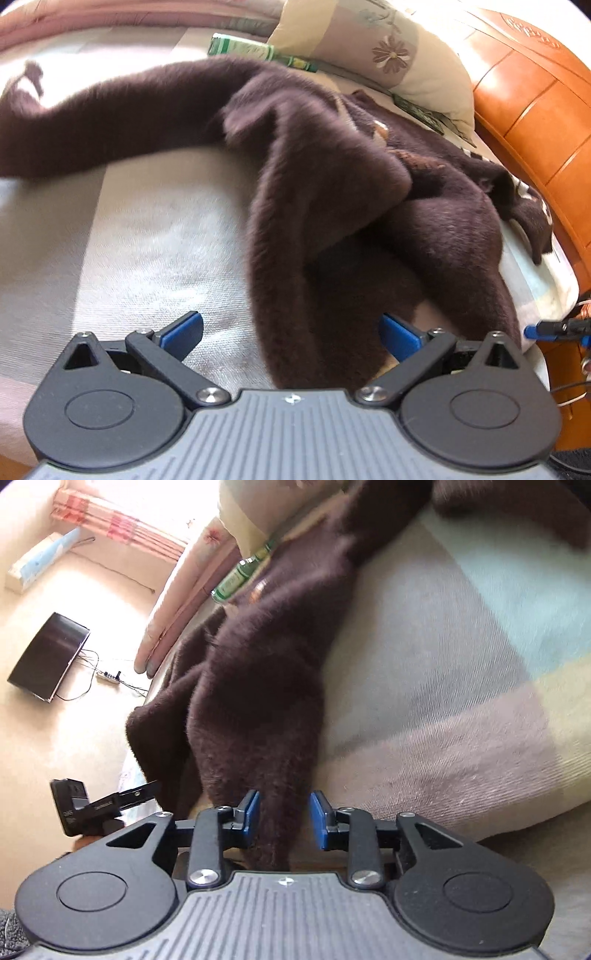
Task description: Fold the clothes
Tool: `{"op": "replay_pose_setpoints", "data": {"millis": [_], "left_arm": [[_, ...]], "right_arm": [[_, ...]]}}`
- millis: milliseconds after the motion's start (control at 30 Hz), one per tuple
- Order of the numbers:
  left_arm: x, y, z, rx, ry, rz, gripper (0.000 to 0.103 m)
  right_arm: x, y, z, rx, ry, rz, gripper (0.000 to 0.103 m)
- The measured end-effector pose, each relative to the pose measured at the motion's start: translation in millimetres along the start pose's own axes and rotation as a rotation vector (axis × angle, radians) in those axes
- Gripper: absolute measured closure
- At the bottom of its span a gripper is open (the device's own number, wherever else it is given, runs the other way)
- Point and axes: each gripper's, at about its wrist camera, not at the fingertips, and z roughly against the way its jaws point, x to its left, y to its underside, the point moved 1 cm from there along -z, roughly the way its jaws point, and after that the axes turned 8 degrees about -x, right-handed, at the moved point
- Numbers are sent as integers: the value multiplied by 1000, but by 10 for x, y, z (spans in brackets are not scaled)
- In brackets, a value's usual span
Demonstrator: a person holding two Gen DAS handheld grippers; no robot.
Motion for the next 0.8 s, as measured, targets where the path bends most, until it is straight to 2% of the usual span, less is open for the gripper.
{"op": "replay_pose_setpoints", "data": {"millis": [133, 200, 233, 267, 333, 400, 433, 467, 500, 533, 567, 600, 800], "left_arm": [[37, 3, -113, -45, 55, 27, 8], [45, -33, -153, -52, 108, 68, 16], [38, -23, -166, -38, 140, 89, 25], [30, -13, -179, -25, 173, 109, 28], [19, 14, -199, -4, 232, 145, 30], [47, 107, -156, -28, 233, 136, 35], [100, 125, -147, -37, 228, 167, 43], [154, 144, -139, -46, 222, 198, 56], [202, 159, -134, -53, 213, 224, 64], [217, 150, -147, -52, 187, 229, 80], [233, 141, -160, -51, 160, 233, 93], [239, 127, -159, -52, 139, 234, 93], [-11, -80, 253, -130, 163, 119, 95]], "right_arm": [[-46, 0, -242, 20, -67, -51, 67], [-44, -16, -336, 14, -92, -68, 67], [-31, -23, -367, 14, -94, -68, 67], [-12, -30, -391, 17, -93, -65, 67], [7, -2, -386, 19, -96, -61, 65], [-2, 56, -362, 15, -108, -71, 65], [-1, 85, -358, 9, -111, -75, 65], [3, 112, -359, 2, -112, -78, 66], [8, 140, -360, -4, -113, -81, 70], [16, 153, -373, -8, -106, -76, 74], [38, 160, -402, -8, -89, -66, 85], [70, 161, -422, -11, -78, -55, 87], [379, 8, -167, -100, -63, 95, 89]]}}
